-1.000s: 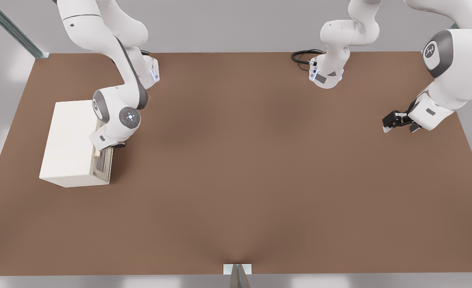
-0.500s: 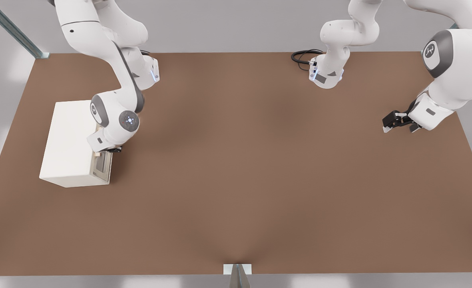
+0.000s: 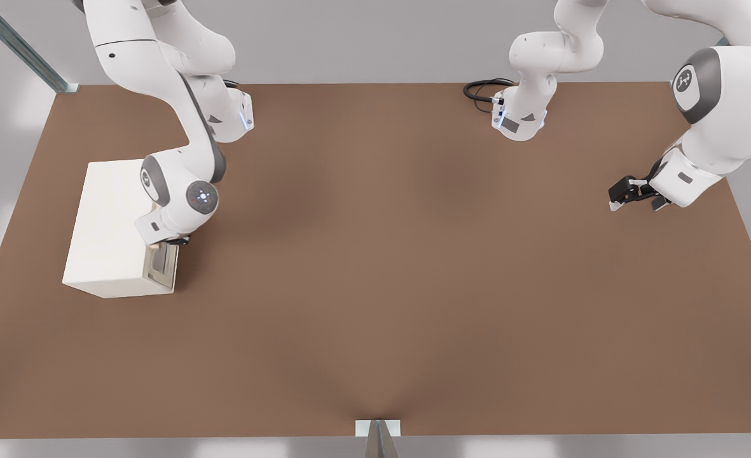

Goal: Keep left arm still and open the oven door with right arm

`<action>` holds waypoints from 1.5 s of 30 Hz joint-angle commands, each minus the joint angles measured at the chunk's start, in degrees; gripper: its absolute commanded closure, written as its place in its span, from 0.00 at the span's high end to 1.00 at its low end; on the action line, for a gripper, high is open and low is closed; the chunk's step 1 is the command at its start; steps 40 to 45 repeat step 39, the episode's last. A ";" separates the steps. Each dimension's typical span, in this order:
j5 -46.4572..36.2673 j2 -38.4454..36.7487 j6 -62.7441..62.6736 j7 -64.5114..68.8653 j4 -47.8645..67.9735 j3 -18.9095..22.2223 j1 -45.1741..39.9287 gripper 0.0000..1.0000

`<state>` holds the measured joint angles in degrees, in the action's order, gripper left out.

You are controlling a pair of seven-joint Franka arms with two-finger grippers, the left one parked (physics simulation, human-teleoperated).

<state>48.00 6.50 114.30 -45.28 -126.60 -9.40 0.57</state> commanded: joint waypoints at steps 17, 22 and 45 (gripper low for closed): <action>-33.76 17.40 -20.70 26.54 42.92 -21.19 -1.80 1.00; -45.45 8.53 -23.60 43.52 46.17 -1.59 2.95 1.00; -40.35 9.41 -26.24 43.26 49.69 -1.41 -4.00 1.00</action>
